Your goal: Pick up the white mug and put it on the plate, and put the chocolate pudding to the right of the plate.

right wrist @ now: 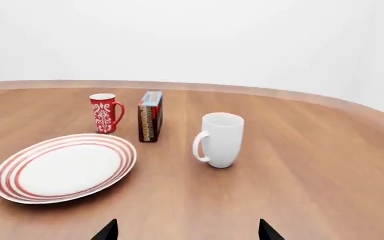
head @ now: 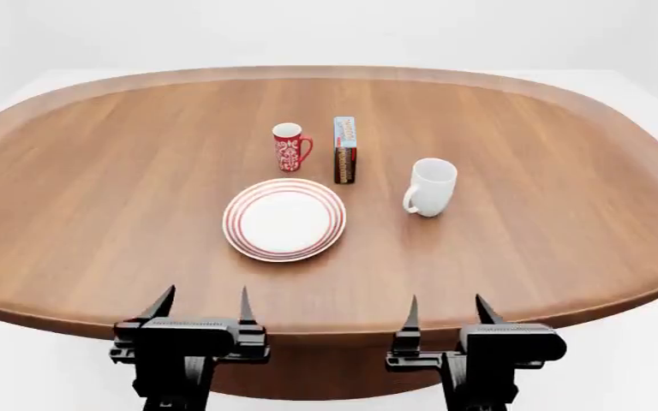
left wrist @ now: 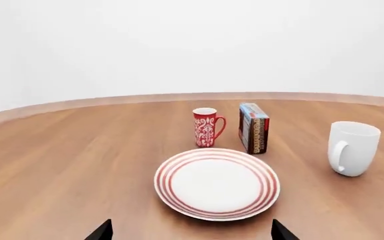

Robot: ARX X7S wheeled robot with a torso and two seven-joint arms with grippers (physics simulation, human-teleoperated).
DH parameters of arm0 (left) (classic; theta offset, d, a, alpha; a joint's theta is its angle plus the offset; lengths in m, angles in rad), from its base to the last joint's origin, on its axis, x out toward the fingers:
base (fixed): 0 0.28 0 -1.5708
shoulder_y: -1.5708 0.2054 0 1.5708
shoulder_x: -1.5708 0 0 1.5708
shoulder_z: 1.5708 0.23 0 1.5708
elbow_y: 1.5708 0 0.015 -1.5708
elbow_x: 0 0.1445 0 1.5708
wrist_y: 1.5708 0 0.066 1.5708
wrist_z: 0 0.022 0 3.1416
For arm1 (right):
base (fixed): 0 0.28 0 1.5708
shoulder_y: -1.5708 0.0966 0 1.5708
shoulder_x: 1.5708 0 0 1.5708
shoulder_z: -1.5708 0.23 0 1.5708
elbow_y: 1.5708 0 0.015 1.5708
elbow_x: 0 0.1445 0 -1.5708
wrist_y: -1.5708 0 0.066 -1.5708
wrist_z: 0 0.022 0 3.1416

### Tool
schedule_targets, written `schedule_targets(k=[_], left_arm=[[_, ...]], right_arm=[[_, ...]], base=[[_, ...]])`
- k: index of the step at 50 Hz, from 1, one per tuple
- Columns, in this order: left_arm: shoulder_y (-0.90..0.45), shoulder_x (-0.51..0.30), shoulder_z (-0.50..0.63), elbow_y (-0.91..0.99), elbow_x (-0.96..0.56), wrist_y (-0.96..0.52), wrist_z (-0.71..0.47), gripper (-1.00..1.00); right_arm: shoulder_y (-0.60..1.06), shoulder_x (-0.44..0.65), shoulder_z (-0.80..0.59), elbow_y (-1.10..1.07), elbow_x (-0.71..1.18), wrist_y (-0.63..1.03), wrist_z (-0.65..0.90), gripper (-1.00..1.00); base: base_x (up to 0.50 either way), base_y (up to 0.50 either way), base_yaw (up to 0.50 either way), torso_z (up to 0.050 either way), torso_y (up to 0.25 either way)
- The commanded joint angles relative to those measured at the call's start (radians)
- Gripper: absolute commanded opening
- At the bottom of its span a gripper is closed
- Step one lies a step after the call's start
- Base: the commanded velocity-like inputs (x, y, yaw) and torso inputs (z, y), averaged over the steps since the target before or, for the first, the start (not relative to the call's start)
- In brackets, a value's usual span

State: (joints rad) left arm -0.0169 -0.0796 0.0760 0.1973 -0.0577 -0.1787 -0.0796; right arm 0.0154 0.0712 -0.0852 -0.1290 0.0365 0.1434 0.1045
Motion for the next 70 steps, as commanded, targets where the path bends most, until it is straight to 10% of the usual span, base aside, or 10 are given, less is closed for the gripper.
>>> schedule_targets(k=[1, 39, 70], left_arm=[[-0.135, -0.045, -0.009, 0.347, -0.023, -0.396, -0.047, 1.0], [-0.146, -0.078, -0.016, 0.294, -0.05, -0.359, -0.085, 1.0], [-0.136, -0.094, -0.006, 0.267, -0.064, -0.318, -0.107, 1.0]], right_arm=[[0.092, 0.032, 0.01, -0.391, 0.046, 0.433, 0.014, 1.0], [0.109, 0.057, -0.017, -0.385, 0.079, 0.437, 0.073, 1.0], [0.105, 0.078, -0.033, -0.385, 0.112, 0.444, 0.094, 1.0]], base=[[0.0, 0.0, 0.0, 0.0, 0.0], [0.0, 0.27, 0.0, 0.0, 0.0], [0.49, 0.01, 0.0, 0.0, 0.0]])
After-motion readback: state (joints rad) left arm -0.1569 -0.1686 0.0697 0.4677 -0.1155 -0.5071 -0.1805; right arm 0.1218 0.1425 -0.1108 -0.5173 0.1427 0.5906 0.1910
